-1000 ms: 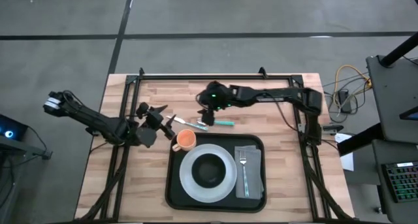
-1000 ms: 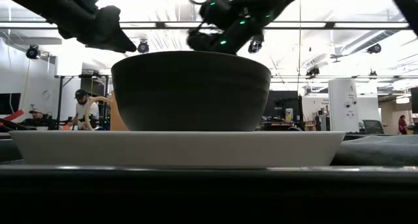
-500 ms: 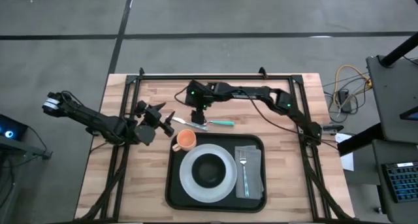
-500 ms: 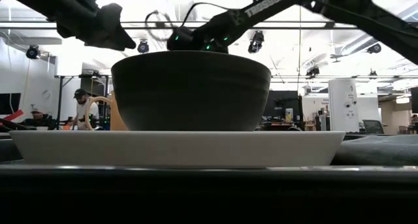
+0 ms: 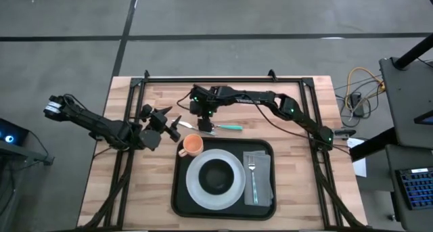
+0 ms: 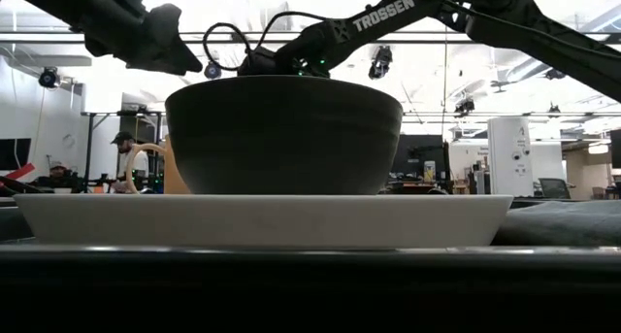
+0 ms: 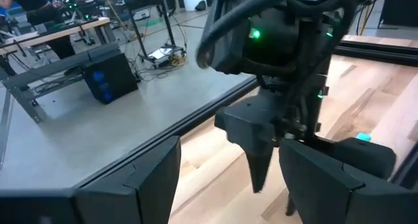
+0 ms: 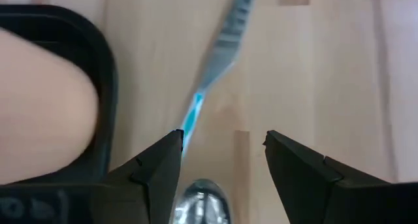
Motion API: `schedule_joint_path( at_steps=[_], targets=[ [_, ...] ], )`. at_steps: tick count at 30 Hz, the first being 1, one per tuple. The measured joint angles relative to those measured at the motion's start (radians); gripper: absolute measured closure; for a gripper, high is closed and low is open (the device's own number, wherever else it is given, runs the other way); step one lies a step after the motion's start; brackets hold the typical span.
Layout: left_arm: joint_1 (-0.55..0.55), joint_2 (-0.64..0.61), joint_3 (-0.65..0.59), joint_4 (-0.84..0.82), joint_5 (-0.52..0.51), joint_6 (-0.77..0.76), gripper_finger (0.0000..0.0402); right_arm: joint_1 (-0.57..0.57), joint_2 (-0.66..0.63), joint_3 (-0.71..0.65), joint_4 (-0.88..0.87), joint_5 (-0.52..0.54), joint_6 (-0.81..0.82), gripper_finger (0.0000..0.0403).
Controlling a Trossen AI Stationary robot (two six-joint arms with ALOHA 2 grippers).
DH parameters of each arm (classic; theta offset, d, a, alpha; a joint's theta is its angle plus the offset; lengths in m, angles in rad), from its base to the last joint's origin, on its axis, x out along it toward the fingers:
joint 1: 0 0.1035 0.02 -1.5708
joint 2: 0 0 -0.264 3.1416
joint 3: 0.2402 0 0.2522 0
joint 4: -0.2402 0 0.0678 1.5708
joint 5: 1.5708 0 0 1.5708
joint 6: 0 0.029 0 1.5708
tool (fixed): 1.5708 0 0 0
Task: Set up tray
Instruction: Put the blue knife on the gray napkin to the right of the fork on the black tray
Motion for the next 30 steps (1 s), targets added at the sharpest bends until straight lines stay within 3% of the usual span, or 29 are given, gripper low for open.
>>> schedule_joint_path(
  at_steps=[8,30],
  targets=[
    [0.000,0.000,0.001,0.000,0.001,0.000,0.0164,0.015,0.000,-0.053,0.061,-0.081,-0.065,0.0195],
    [0.001,0.000,0.002,0.008,0.002,0.000,0.0164,0.041,-0.002,-0.126,0.160,-0.070,-0.023,0.0195]
  ],
)
